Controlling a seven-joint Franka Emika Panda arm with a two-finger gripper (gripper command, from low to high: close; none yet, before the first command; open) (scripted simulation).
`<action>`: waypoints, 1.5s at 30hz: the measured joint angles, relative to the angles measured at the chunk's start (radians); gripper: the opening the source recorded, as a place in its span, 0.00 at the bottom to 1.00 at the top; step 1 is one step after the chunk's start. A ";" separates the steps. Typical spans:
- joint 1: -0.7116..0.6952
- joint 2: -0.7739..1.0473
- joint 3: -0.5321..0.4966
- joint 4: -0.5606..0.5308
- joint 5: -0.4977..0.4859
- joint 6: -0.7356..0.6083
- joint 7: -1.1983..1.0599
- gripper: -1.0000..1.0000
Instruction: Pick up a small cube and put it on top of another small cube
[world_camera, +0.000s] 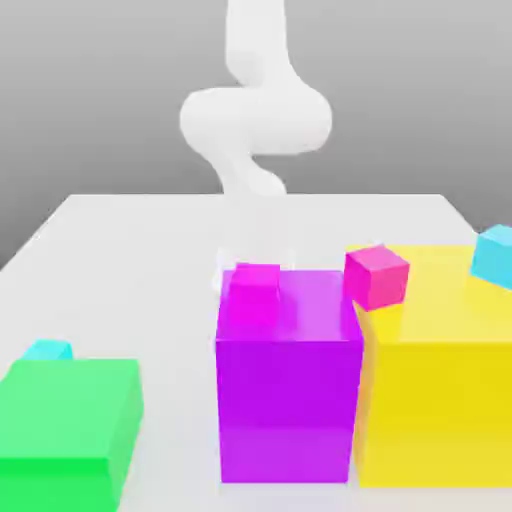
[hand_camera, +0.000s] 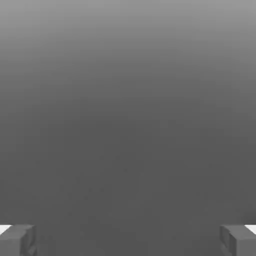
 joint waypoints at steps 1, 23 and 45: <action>-0.002 0.039 -0.033 -0.016 0.003 0.020 -0.033 0.50; -0.225 0.837 -0.519 -0.333 0.229 0.433 -0.803 0.50; -0.325 0.921 -0.412 -0.322 0.315 0.489 -0.883 0.00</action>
